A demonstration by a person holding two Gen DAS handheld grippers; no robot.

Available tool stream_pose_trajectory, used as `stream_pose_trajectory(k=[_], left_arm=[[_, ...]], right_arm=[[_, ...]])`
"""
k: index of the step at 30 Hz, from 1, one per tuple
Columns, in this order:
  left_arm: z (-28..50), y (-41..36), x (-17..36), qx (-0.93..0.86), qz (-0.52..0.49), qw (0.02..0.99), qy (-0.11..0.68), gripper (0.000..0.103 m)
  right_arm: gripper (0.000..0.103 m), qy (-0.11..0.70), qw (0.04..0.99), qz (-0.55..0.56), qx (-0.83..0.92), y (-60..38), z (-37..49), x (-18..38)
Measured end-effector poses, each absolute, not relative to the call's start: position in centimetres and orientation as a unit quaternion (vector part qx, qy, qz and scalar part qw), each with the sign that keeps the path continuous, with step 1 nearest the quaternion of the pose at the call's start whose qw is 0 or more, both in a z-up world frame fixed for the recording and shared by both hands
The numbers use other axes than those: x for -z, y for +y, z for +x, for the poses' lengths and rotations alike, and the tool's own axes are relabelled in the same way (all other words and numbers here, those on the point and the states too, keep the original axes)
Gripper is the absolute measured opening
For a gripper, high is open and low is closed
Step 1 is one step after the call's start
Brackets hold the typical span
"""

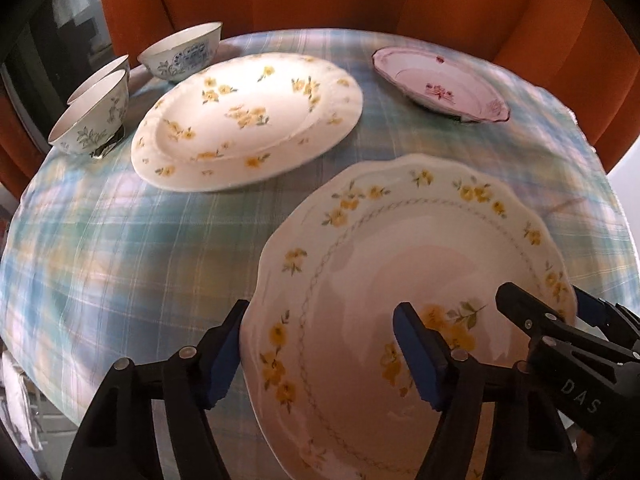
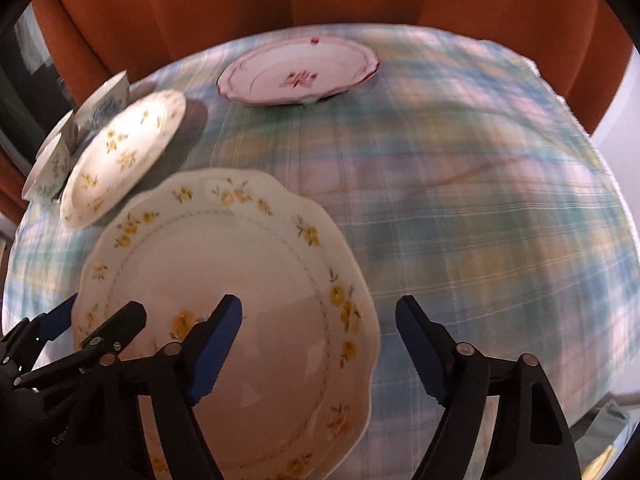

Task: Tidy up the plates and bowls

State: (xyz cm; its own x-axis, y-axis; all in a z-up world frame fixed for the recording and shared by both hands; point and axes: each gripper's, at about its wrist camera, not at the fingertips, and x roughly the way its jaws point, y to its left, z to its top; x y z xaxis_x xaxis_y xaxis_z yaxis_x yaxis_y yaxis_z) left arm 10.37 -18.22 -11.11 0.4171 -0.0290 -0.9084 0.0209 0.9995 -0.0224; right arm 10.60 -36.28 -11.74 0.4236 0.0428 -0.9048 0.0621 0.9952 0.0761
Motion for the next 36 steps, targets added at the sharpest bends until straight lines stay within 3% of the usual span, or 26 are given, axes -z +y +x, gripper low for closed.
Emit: stream_pose_trajectory(k=[5,23,36], left_arm=[[10.9,-18.3,11.5,0.003,-0.017,0.836,0.548,0.071],[11.0,-15.9,10.1,0.052,0.003,0.835,0.548,0.071],[12.0,-7.5,8.1,0.110,0.022,0.839,0.532,0.071]], right_arm=[[0.070,0.553,0.832,0.048,-0.016,-35.9,11.3,13.0],[0.071,0.564,0.823,0.068,0.030,-34.2,11.2,12.1],[0.070,0.542,0.829,0.092,0.101,-26.5,9.3,9.0]])
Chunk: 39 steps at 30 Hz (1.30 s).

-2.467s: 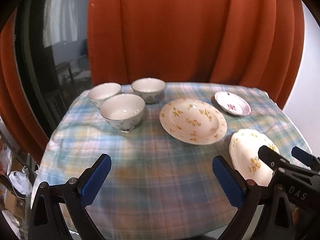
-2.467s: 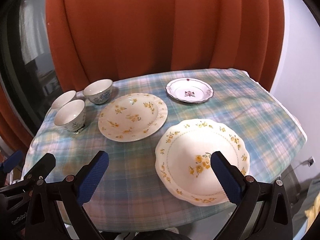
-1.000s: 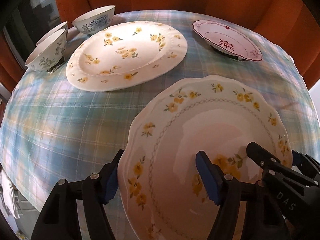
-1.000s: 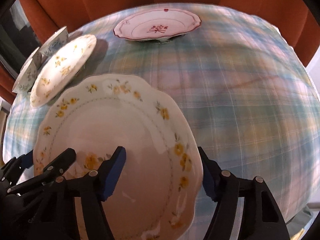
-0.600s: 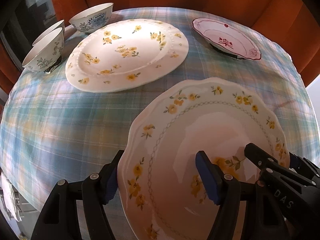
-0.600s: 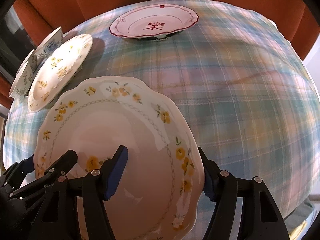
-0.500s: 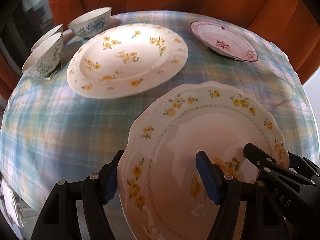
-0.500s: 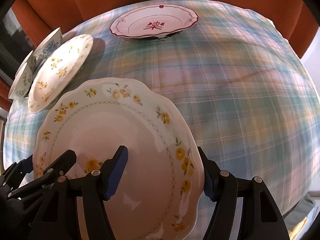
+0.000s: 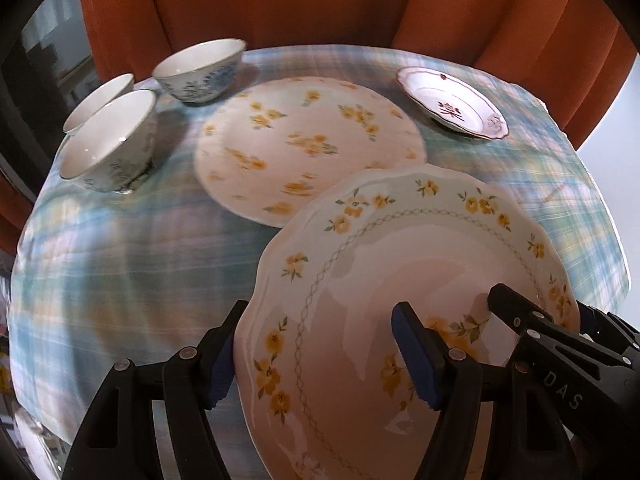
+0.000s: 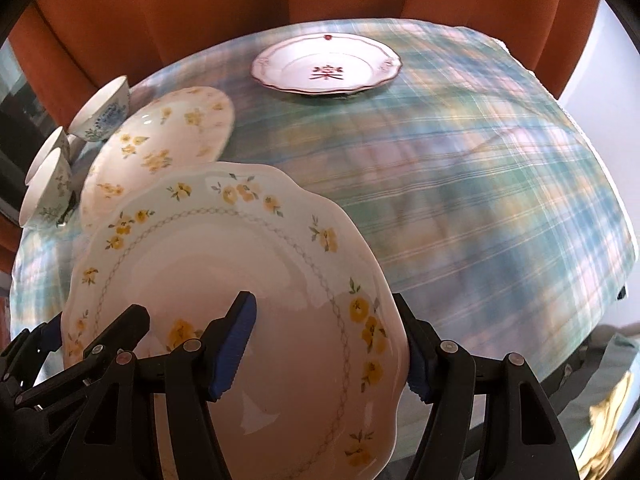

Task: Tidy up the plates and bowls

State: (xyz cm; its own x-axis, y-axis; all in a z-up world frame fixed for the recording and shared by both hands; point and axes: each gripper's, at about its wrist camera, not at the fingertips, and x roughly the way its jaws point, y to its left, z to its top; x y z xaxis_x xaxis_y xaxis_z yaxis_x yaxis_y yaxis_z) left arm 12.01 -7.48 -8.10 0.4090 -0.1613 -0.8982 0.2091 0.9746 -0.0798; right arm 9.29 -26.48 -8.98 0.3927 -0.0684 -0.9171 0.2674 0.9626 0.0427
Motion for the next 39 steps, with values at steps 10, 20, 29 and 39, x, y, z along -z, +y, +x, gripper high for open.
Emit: stream_pose_trajectory(k=[10,20,29,39], left_arm=[[12.6,0.7,8.0,0.105,0.015,0.845,0.524,0.071],[13.3,7.5,8.7,0.071,-0.002,0.848,0.525,0.071],[13.8,11.4,10.6,0.050,0.001,0.834,0.550,0.071],[14.3,12.5,11.8,0.047,0.011,0.831,0.555,0.072]], right_arm=[[0.070,0.530,0.837,0.092,0.103,-18.0,10.3,8.6],[0.070,0.530,0.842,0.073,0.067,-11.0,12.1,9.2],[0.069,0.548,0.832,0.071,0.044,-6.6,13.0,11.2],[0.069,0.568,0.819,0.072,0.040,-4.8,14.1,13.2]])
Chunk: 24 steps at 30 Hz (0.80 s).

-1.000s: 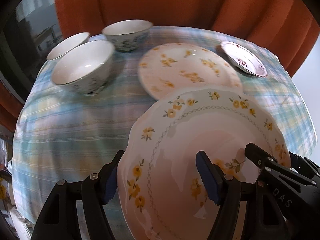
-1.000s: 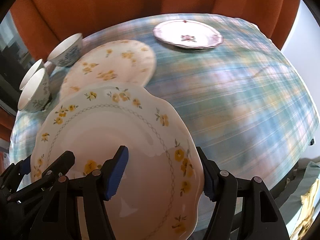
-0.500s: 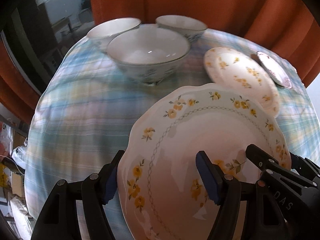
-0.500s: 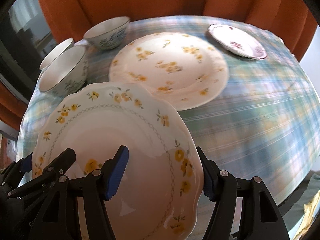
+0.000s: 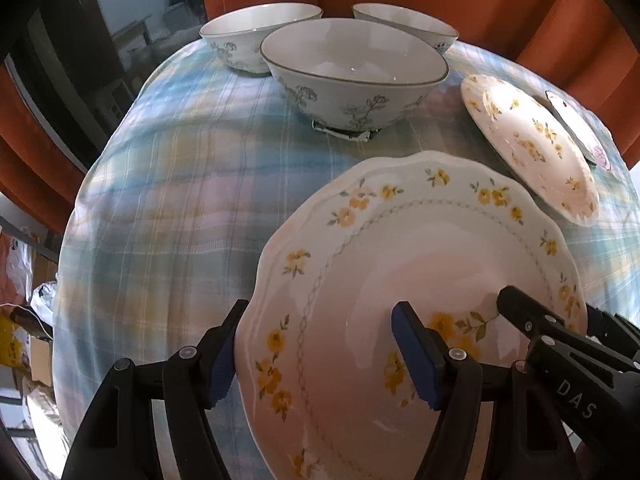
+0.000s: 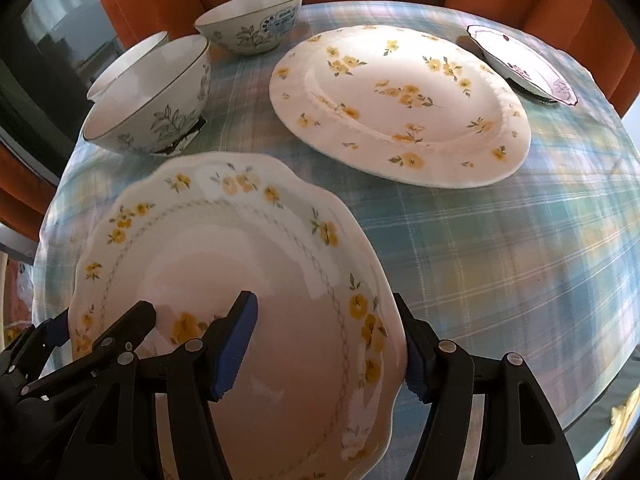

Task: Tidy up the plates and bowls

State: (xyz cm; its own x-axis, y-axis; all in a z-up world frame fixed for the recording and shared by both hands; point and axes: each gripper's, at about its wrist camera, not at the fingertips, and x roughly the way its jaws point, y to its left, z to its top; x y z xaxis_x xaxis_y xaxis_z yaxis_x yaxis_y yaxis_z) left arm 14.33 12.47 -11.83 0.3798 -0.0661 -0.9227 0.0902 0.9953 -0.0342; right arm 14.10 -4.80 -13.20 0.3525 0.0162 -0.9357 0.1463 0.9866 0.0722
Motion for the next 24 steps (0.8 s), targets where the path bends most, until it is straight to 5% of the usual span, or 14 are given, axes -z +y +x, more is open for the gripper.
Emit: stream_pose_trajectory(k=[24], left_arm=[[14.7,10.2,6.5,0.094,-0.003,0.840,0.535,0.097]], right_arm=[[0.078,0.530,0.845,0.048,0.054,-7.7,13.3,6.8]])
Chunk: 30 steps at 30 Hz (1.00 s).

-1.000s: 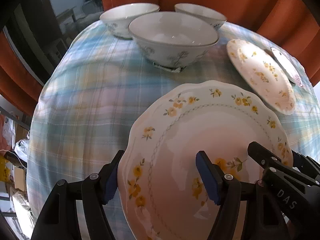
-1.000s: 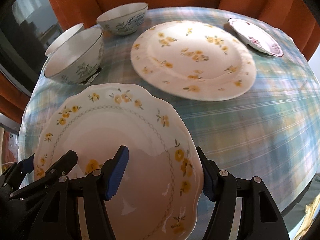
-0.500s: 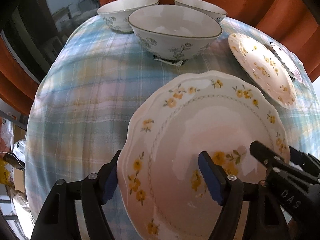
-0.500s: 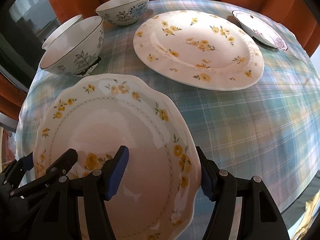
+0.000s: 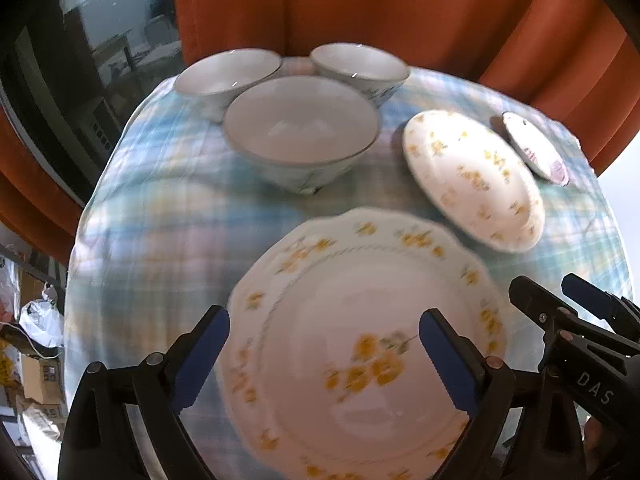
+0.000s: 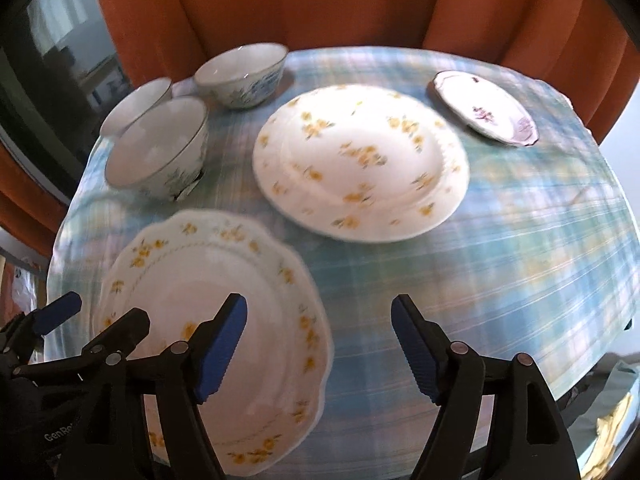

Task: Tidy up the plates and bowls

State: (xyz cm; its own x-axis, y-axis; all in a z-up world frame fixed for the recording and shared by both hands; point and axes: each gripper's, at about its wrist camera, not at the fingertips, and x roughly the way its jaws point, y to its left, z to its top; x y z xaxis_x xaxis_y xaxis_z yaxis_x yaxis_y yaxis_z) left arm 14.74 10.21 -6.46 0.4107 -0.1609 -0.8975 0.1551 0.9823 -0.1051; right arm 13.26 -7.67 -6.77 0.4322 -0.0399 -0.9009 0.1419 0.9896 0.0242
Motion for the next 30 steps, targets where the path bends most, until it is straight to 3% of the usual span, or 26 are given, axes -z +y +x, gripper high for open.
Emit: stream_pose_trajectory(k=[9,21,30], left_arm=[[16.6,4.7,5.3,0.072,-0.008,0.849,0.523,0.099],[20.9,-1.6,5.9,0.034,-0.011,0.852,0.522,0.099],[24.9,-3.6,8.8,-0.005,-0.017,0.848,0.530,0.091]], right_arm=[[0.084,0.512,0.856,0.057,0.043,-13.4,15.3,5.4],[0.085,0.500,0.863,0.069,0.023,-20.7,20.6,5.3],[0.085,0.509,0.858,0.073,0.013,-23.3,25.7,7.6]])
